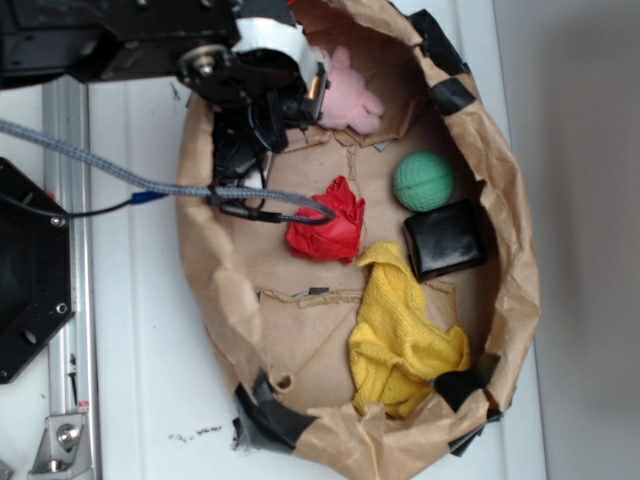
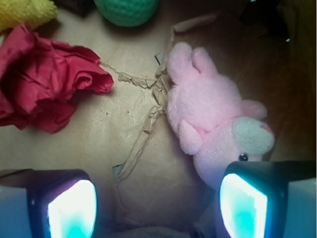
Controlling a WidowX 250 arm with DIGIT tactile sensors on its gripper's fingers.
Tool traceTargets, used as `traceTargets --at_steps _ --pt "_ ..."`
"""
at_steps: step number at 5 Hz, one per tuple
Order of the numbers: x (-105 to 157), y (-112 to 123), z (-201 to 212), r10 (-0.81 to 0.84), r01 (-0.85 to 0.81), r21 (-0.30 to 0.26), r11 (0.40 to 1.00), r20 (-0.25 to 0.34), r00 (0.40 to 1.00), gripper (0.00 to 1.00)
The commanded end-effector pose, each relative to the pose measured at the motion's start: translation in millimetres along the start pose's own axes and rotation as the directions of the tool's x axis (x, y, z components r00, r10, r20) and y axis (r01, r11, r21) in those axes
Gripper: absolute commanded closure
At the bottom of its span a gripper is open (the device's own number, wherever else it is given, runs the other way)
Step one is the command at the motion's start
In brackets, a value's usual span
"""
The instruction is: Grab the pink bunny.
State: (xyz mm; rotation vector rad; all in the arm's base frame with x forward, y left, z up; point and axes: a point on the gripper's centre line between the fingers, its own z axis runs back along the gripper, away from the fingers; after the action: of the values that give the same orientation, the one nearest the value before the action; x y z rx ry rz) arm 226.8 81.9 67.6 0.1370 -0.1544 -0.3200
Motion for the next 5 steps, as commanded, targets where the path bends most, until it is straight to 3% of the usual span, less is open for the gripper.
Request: traceTargets --at_steps 1,3,5 --pt "15.4 0.1 -6.7 -0.076 0.073 0.090 0.993 0.026 0.997 0.00" --pt "31.3 -2.0 -40.8 -0.199 0.197 0.114 0.974 0.006 0.980 0.00" --pt "37.3 32.8 -52.7 -0.151 0.152 0.078 0.985 -0.015 0.988 0.00"
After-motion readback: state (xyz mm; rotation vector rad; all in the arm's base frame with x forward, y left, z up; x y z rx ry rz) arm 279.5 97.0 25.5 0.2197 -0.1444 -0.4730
